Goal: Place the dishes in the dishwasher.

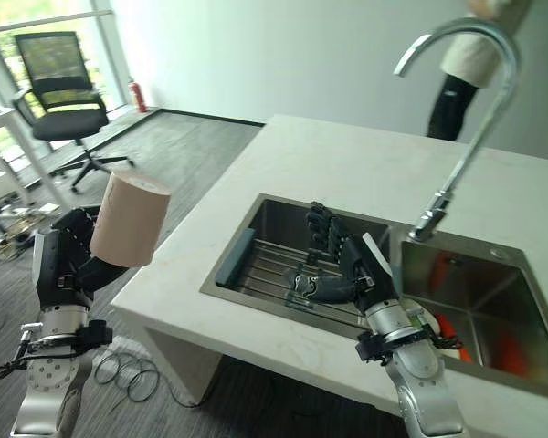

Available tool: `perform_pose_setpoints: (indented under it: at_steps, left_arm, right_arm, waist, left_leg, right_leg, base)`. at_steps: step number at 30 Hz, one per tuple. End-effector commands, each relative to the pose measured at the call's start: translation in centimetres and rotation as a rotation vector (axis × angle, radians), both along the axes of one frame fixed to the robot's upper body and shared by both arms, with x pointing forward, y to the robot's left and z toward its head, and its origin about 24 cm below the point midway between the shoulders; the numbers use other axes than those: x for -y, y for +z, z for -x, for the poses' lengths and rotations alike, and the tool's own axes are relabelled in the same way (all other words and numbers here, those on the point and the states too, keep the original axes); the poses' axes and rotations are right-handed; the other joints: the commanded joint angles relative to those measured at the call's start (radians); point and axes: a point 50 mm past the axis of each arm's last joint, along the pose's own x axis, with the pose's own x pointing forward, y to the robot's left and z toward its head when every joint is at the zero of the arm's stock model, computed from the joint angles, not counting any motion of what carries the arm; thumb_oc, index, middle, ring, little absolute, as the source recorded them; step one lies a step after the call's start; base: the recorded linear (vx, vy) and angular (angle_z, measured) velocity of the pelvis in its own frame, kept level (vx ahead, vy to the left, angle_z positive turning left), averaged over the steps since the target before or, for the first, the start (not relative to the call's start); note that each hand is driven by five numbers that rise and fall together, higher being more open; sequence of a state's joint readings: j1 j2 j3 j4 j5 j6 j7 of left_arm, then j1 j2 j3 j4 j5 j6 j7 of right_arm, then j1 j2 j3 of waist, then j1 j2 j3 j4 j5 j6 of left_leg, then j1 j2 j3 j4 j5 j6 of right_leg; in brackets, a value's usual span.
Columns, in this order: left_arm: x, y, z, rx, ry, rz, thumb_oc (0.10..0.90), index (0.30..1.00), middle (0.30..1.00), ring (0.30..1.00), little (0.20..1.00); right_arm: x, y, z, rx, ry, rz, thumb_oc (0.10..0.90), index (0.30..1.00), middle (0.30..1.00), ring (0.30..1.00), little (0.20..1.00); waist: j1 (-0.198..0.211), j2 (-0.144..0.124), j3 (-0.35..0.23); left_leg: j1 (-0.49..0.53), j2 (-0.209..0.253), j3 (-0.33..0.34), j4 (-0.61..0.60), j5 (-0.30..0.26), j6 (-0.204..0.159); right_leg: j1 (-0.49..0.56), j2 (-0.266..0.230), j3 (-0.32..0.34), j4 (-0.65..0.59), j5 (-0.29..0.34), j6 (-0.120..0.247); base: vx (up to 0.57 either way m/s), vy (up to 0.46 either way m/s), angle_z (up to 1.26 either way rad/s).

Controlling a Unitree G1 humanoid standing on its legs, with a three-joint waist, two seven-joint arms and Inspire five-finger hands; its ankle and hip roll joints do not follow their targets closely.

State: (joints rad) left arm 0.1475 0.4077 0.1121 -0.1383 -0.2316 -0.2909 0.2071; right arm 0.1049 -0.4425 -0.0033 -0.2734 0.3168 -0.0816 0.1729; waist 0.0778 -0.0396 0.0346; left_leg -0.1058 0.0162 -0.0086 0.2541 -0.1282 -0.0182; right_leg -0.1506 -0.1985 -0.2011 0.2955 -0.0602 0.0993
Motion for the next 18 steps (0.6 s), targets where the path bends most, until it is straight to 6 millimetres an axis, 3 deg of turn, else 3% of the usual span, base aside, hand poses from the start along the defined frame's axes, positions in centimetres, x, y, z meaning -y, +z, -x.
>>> perform_pose_setpoints:
  at_steps: [1, 2, 9, 10, 11, 12, 14, 18]
  left_arm:
    - [-1.7, 5.1, 0.5, 0.249, 0.091, -0.023, 0.4, 0.3, 0.3, 0.3, 0.3]
    - [-2.4, 4.6, 1.3, 0.24, 0.144, -0.007, 0.4, 0.3, 0.3, 0.3, 0.3]
    - [-3.1, 3.8, 2.6, 0.205, 0.212, 0.022, 0.4, 0.3, 0.3, 0.3, 0.3]
    - [-3.1, 3.7, 2.7, 0.199, 0.192, 0.037, 0.4, 0.3, 0.3, 0.3, 0.3]
    - [-3.0, 3.7, 2.7, 0.199, 0.172, 0.044, 0.4, 0.3, 0.3, 0.3, 0.3]
    - [-2.9, 3.5, 2.5, 0.205, 0.132, 0.057, 0.4, 0.3, 0.3, 0.3, 0.3]
    - [-3.2, 3.3, 2.4, 0.214, 0.126, 0.075, 0.4, 0.3, 0.3, 0.3, 0.3]
    - [-3.7, 3.3, 2.7, 0.253, 0.149, 0.096, 0.4, 0.3, 0.3, 0.3, 0.3]
  right_arm:
    - [-1.1, 6.4, 0.0, 0.349, 0.049, -0.013, 0.8, 0.9, 0.9, 0.9, 0.9]
    - [-1.2, 6.3, 0.0, 0.348, 0.051, -0.022, 0.8, 0.9, 0.9, 0.9, 0.9]
    - [-1.3, 6.3, 0.3, 0.336, 0.064, -0.01, 0.8, 0.9, 0.9, 0.9, 0.9]
    - [-0.7, 6.2, 0.5, 0.334, 0.023, 0.012, 0.8, 0.9, 0.9, 0.9, 0.9]
    - [-0.4, 6.1, 0.5, 0.334, 0.002, 0.017, 0.8, 0.9, 0.9, 0.9, 0.9]
    - [0.2, 6.1, 0.6, 0.345, -0.049, 0.031, 0.8, 0.9, 0.9, 0.9, 0.9]
    - [1.0, 6.1, 0.7, 0.358, -0.073, 0.039, 0.8, 0.9, 0.9, 0.9, 0.9]
    - [1.5, 5.7, 1.0, 0.37, -0.09, 0.014, 0.8, 0.9, 0.9, 0.9, 0.9]
  waist:
    - [0.005, 0.004, -0.021]
    - [0.035, 0.003, -0.015]
    - [0.104, 0.007, 0.022]
    - [0.104, 0.012, 0.028]
    - [0.102, 0.013, 0.03]
    - [0.086, 0.016, 0.035]
    - [0.055, 0.017, 0.036]
    - [0.046, 0.033, 0.025]
  left_leg:
    - [-0.022, 0.054, 0.046, 0.046, -0.007, -0.031]
    - [-0.038, 0.062, 0.024, 0.046, 0.011, -0.043]
    - [-0.092, 0.094, -0.01, 0.046, 0.065, -0.082]
    - [-0.113, 0.135, 0.074, 0.046, 0.08, -0.1]
    - [-0.118, 0.148, 0.104, 0.046, 0.086, -0.104]
    - [-0.131, 0.201, 0.218, 0.046, 0.113, -0.118]
    - [-0.114, 0.25, 0.317, 0.046, 0.118, -0.145]
    - [-0.097, 0.22, 0.341, 0.046, 0.094, -0.116]
  right_leg:
    - [0.073, 0.007, -0.048, 0.004, -0.05, 0.025]
    - [0.081, 0.005, -0.076, 0.004, -0.055, 0.02]
    - [0.1, -0.004, -0.171, 0.004, -0.071, 0.004]
    - [0.111, -0.024, -0.236, 0.004, -0.073, 0.013]
    - [0.116, -0.031, -0.255, 0.004, -0.07, 0.017]
    - [0.132, -0.059, -0.324, 0.004, -0.056, 0.032]
    - [0.158, -0.08, -0.364, 0.004, -0.062, 0.063]
    - [0.19, -0.119, -0.361, 0.004, -0.048, 0.084]
  base:
    - [0.01, -0.077, 0.9]
    - [0.02, -0.069, 1.02]
    - [0.0, -0.012, 0.68]
    - [-0.11, 0.087, 1.43]
    - [-0.17, 0.157, 1.69]
    - [-0.13, 0.122, 2.24]
    - [-0.02, 0.24, 2.93]
    - [0.07, 0.392, 1.12]
